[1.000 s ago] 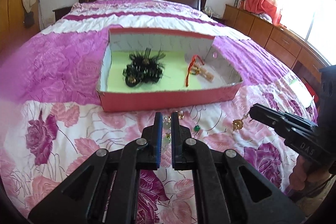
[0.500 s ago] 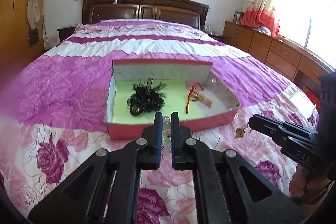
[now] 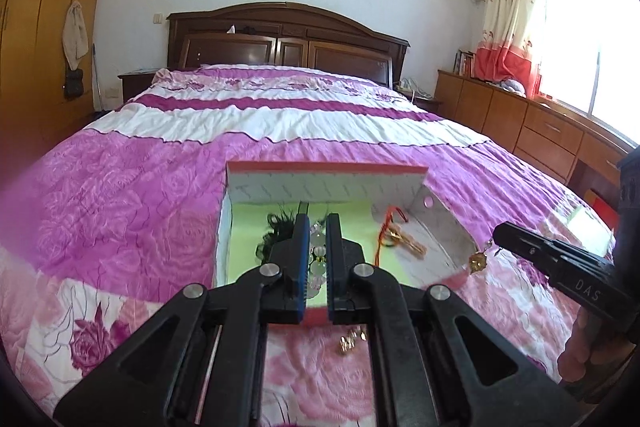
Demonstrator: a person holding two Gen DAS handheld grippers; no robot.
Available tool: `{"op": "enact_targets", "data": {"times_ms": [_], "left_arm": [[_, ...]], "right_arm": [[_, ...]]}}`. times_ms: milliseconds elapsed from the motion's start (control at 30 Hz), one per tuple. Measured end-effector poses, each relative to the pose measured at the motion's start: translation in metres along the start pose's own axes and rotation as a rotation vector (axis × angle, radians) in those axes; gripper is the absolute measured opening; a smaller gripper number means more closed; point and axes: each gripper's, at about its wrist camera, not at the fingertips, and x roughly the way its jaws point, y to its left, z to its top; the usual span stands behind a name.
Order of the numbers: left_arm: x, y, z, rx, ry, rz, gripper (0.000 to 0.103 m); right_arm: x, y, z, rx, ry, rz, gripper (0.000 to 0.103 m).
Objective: Organize jewelry
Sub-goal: 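Carry the jade bracelet in the left tool and the pearl earring in the right tool into the pink box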
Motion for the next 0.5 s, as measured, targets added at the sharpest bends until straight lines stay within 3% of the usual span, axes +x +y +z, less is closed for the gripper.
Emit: {"op": "enact_targets", "data": {"times_ms": [300,500], "left_arm": [[0.033,0.006,0.003,-0.006,0.026,0.027,0.000],[0.058,0.010,-0.009,0.002,0.127,0.048,0.000]], "right_arm": [[0.039,-0.019,0.013,0.019,0.043,-0.052,0.009],[0.064,-0.028,0.004,0.036,0.141,-0.078,0.009]]}}
